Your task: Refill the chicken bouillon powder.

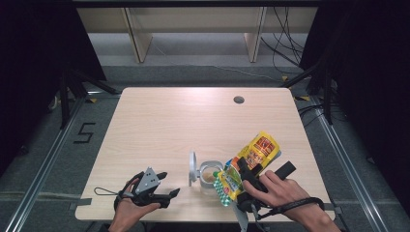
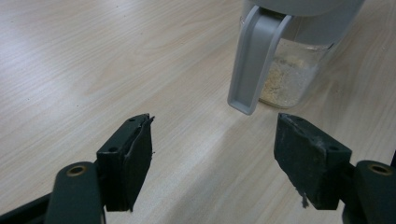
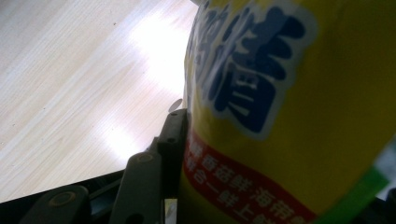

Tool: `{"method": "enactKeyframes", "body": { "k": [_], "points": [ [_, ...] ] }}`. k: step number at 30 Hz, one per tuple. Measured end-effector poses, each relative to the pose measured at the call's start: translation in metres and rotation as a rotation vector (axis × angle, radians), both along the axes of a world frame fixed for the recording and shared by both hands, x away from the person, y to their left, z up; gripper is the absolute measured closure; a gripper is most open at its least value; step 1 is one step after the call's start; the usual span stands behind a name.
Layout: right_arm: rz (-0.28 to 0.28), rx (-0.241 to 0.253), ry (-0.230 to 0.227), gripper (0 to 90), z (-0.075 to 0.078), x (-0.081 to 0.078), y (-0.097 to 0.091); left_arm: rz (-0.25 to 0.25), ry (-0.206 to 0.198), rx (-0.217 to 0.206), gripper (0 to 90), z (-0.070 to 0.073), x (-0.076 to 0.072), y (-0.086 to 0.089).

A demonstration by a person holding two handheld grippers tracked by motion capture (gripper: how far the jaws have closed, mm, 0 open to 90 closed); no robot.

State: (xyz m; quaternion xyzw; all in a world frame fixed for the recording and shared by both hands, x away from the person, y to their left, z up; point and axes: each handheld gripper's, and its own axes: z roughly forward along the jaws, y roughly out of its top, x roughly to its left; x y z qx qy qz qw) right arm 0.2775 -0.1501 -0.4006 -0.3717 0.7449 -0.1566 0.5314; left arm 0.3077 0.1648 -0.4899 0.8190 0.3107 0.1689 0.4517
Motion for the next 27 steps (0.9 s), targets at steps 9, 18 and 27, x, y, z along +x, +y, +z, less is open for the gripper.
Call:
{"method": "enactKeyframes", "body": {
  "k": [9, 18, 27],
  "points": [
    [-0.010, -0.017, 0.010, 61.0, 0.0021, 0.0011, 0.0007, -0.013, -0.007, 0.006, 27.7, -0.0002, 0.0011, 0.0004],
    [-0.004, -0.020, 0.016, 61.0, 0.0028, 0.0020, -0.0006, -0.011, -0.005, 0.003, 27.7, -0.0006, 0.0015, 0.0003],
    [0.040, 0.008, -0.002, 61.0, 0.0022, 0.0036, -0.0004, 0.004, -0.006, -0.009, 27.7, -0.0008, 0.0007, -0.0001]
  ]
}}
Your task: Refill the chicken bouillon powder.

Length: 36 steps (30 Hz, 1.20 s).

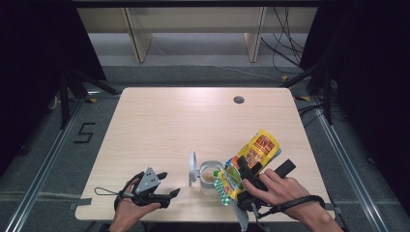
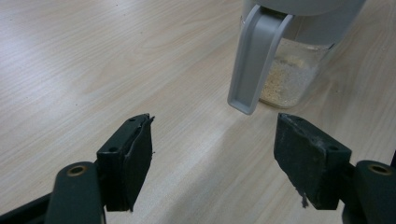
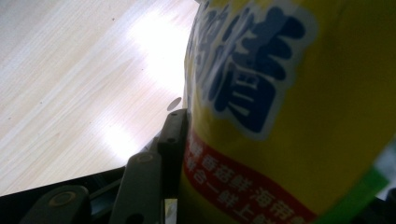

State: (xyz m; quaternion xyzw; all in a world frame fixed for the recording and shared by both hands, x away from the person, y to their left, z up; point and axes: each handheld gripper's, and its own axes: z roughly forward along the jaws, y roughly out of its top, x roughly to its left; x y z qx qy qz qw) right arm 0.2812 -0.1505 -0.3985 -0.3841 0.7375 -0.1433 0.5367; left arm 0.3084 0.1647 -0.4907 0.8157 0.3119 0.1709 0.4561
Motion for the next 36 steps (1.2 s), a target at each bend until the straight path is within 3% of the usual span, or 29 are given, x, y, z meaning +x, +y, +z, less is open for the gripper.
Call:
{"method": "enactKeyframes", "body": {
  "k": [6, 7, 9, 15, 19, 23, 24, 36],
  "points": [
    [-0.003, -0.006, 0.001, 61.1, -0.0003, 0.0000, 0.0019, 0.004, 0.012, 0.003, 27.7, 0.0010, -0.0013, -0.0002],
    [-0.032, -0.029, 0.022, 61.1, 0.0011, -0.0007, 0.0035, 0.004, 0.012, 0.002, 27.7, 0.0009, -0.0013, -0.0001],
    [-0.031, -0.029, 0.019, 61.1, 0.0009, -0.0007, 0.0040, -0.009, -0.006, 0.009, 27.7, 0.0008, 0.0003, 0.0006],
    [-0.028, -0.027, 0.019, 61.1, 0.0011, -0.0008, 0.0042, -0.002, 0.006, 0.010, 27.7, 0.0012, -0.0009, 0.0002],
    [0.003, 0.003, 0.004, 61.1, -0.0001, 0.0005, 0.0017, -0.011, 0.000, 0.002, 27.8, 0.0005, 0.0004, 0.0003],
    [0.004, -0.011, -0.005, 61.1, 0.0002, 0.0001, 0.0014, -0.005, 0.007, 0.006, 27.8, 0.0010, -0.0005, 0.0002],
    [-0.037, -0.042, 0.008, 61.1, 0.0017, -0.0013, 0.0031, -0.006, 0.007, 0.007, 27.7, 0.0010, -0.0005, 0.0002],
    [-0.030, -0.046, 0.009, 61.1, 0.0039, -0.0012, 0.0028, -0.019, -0.001, 0.017, 27.7, 0.0010, 0.0004, 0.0006]
  ]
}}
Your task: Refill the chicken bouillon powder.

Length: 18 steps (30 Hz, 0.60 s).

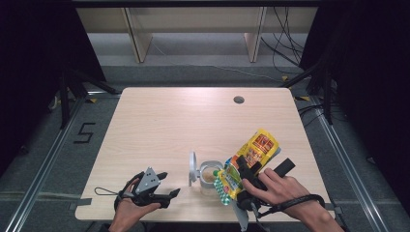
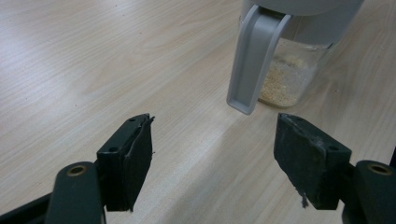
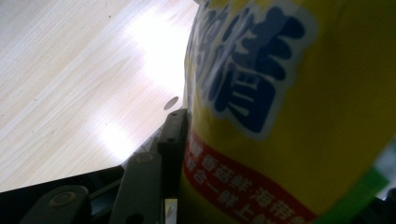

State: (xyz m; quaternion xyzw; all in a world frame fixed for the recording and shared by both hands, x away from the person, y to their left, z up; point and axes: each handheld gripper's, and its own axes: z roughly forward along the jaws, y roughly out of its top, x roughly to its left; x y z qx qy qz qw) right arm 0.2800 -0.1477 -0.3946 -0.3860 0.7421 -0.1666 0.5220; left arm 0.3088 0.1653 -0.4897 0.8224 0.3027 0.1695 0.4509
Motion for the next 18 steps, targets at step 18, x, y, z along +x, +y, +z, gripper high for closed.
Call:
{"method": "enactKeyframes", "body": {
  "k": [18],
  "points": [
    [0.044, 0.036, -0.015, 61.1, -0.0022, 0.0017, -0.0024, 0.019, 0.018, -0.034, 27.6, -0.0006, -0.0024, -0.0024]
  ]
}}
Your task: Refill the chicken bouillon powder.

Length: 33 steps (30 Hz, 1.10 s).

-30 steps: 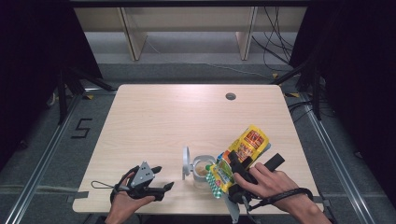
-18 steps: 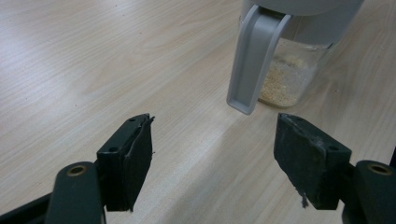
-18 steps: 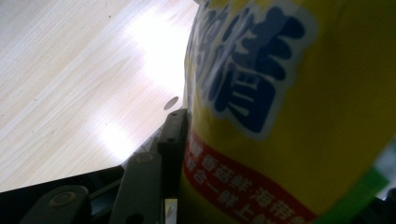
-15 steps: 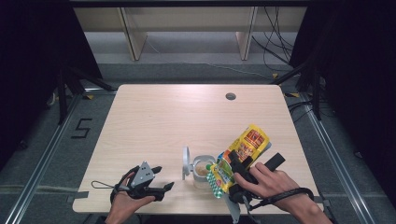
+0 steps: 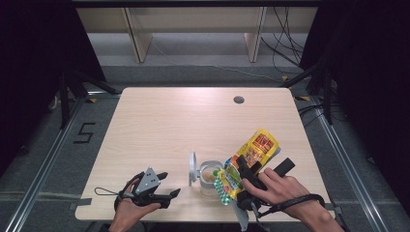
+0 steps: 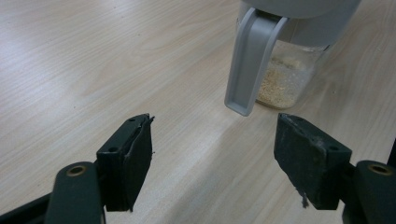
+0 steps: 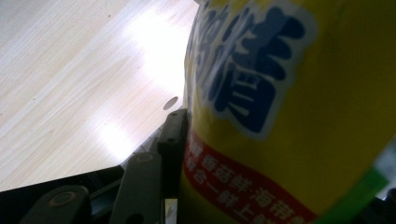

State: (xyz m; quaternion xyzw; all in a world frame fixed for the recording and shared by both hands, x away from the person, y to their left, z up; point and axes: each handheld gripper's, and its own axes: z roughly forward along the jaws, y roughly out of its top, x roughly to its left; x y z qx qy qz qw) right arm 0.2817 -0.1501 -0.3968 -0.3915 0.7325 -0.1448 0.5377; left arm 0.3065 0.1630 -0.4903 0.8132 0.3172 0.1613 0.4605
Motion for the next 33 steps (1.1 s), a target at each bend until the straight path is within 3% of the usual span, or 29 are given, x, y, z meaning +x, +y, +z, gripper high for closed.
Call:
{"method": "enactKeyframes", "body": {
  "k": [3, 4, 10, 11, 12, 13, 20, 26, 33],
  "points": [
    [0.006, -0.004, -0.001, 61.1, 0.0002, -0.0001, 0.0004, 0.000, -0.007, 0.037, 27.6, 0.0010, 0.0010, 0.0022],
    [0.006, -0.004, -0.001, 61.1, 0.0002, -0.0002, 0.0005, 0.004, -0.006, 0.003, 27.6, 0.0005, 0.0000, 0.0004],
    [0.013, -0.009, 0.000, 61.1, 0.0005, 0.0019, 0.0010, -0.011, -0.024, 0.019, 27.6, 0.0013, 0.0015, 0.0016],
    [-0.031, -0.037, 0.015, 61.1, 0.0021, 0.0005, 0.0026, -0.011, -0.024, 0.028, 27.6, 0.0014, 0.0019, 0.0021],
    [-0.028, -0.041, 0.005, 61.1, 0.0022, 0.0003, 0.0030, -0.015, -0.025, 0.043, 27.6, 0.0018, 0.0022, 0.0030],
    [-0.034, -0.045, 0.015, 61.1, 0.0022, 0.0006, 0.0032, -0.010, -0.022, 0.020, 27.6, 0.0011, 0.0015, 0.0016],
    [-0.032, -0.050, 0.011, 61.1, 0.0012, -0.0005, 0.0033, 0.003, 0.000, -0.006, 27.6, -0.0003, 0.0003, -0.0004],
    [-0.038, -0.060, 0.004, 61.2, -0.0023, -0.0009, 0.0056, 0.003, -0.007, 0.011, 27.6, 0.0007, 0.0004, 0.0007],
    [-0.031, -0.067, 0.002, 61.3, -0.0003, 0.0012, 0.0047, 0.004, -0.005, 0.002, 27.6, 0.0006, -0.0003, 0.0001]
  ]
}}
